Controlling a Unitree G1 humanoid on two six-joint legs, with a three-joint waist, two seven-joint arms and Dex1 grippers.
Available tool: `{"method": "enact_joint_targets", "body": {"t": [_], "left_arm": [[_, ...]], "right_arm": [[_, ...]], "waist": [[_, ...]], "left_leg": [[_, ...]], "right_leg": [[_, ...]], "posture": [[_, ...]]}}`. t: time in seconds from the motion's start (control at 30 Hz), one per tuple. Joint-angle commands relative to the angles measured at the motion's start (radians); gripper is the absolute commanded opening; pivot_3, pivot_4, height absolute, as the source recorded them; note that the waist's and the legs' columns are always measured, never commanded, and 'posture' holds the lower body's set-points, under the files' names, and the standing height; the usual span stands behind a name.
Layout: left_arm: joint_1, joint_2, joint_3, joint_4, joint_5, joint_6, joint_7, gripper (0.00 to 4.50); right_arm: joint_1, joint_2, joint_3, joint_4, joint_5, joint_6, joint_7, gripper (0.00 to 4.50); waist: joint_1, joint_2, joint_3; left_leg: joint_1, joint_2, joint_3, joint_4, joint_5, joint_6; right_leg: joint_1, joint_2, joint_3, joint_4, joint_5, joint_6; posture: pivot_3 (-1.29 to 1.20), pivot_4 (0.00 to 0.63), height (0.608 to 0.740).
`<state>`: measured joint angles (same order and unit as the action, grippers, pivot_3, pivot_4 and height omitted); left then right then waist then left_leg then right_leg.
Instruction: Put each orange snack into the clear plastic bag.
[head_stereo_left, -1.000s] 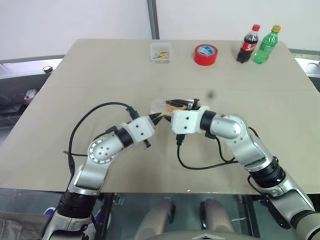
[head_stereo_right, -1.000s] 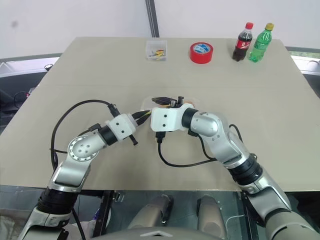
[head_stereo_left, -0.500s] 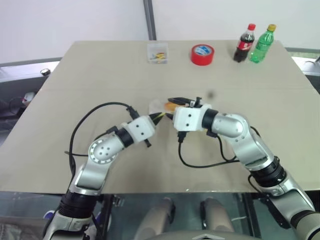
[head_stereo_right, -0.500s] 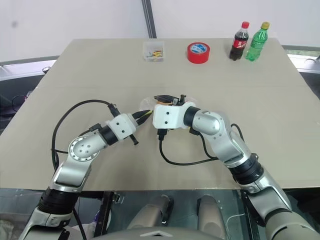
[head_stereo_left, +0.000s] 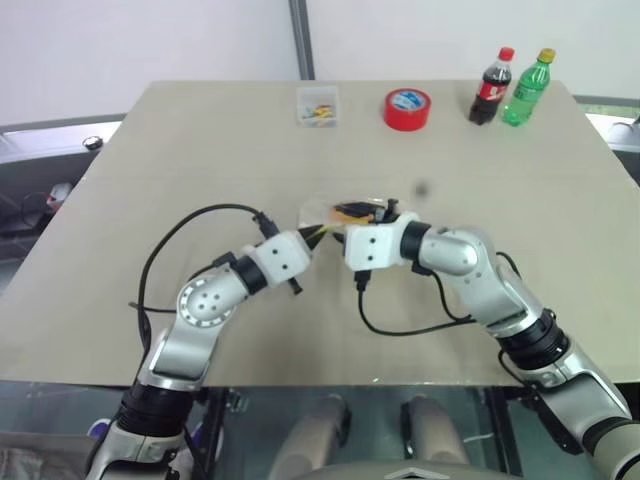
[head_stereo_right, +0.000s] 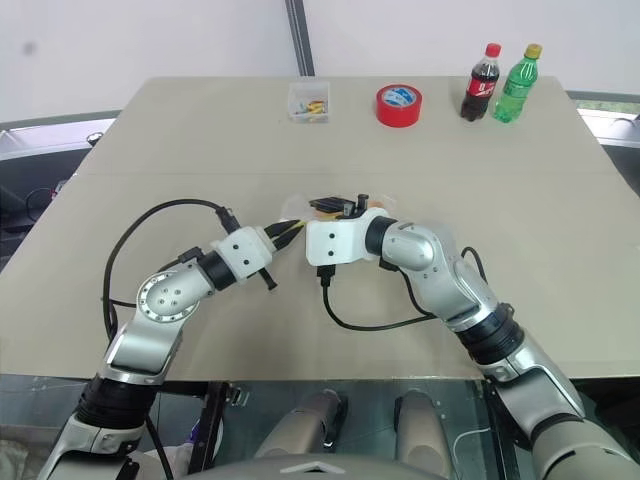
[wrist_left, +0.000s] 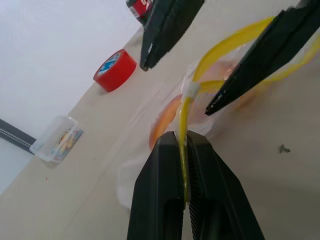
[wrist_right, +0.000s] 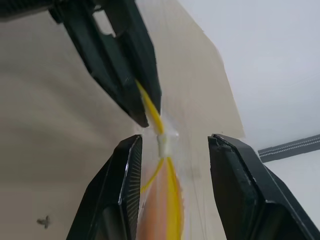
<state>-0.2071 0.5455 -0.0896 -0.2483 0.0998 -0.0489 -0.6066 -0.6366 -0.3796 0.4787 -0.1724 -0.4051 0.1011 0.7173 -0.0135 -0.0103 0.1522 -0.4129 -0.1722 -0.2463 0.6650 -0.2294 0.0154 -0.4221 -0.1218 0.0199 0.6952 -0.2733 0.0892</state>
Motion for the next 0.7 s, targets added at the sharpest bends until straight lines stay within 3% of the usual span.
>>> {"method": "enact_joint_targets", "body": {"t": [0.03, 0.6, 0.63, 0.7], "left_arm": [[-0.006, 0.011, 0.012, -0.052, 0.002, -0.002, 0.005, 0.00], [-0.012, 0.020, 0.008, -0.036, 0.008, -0.008, 0.007, 0.00], [-0.012, 0.020, 0.007, -0.034, 0.008, -0.010, 0.007, 0.00], [-0.013, 0.020, 0.007, -0.033, 0.008, -0.011, 0.006, 0.00]], "right_arm": [[-0.024, -0.008, 0.002, -0.006, -0.017, -0.030, 0.007, 2.12], [-0.034, -0.007, -0.011, 0.000, -0.048, -0.061, 0.004, 2.12], [-0.034, -0.006, -0.011, 0.000, -0.049, -0.061, 0.003, 1.61], [-0.033, -0.006, -0.011, 0.000, -0.051, -0.063, 0.002, 1.02]], "waist": [[0.000, 0.000, 0.000], [0.000, 0.000, 0.000], [0.000, 0.000, 0.000], [0.000, 0.000, 0.000]], "left_leg": [[0.000, 0.000, 0.000, 0.000, 0.000, 0.000], [0.000, 0.000, 0.002, -0.001, 0.000, 0.000], [0.000, 0.000, 0.002, -0.001, 0.000, 0.000], [0.000, 0.001, 0.002, -0.001, 0.000, 0.000]], "right_leg": [[0.000, 0.000, 0.000, 0.000, 0.000, 0.000], [-0.001, 0.001, 0.002, 0.000, 0.000, 0.000], [-0.001, 0.001, 0.002, 0.000, 0.000, 0.000], [-0.001, 0.001, 0.002, 0.000, 0.000, 0.000]], "posture": [[0.00, 0.150, 0.710], [0.00, 0.150, 0.710], [0.00, 0.150, 0.710], [0.00, 0.150, 0.710]]}}
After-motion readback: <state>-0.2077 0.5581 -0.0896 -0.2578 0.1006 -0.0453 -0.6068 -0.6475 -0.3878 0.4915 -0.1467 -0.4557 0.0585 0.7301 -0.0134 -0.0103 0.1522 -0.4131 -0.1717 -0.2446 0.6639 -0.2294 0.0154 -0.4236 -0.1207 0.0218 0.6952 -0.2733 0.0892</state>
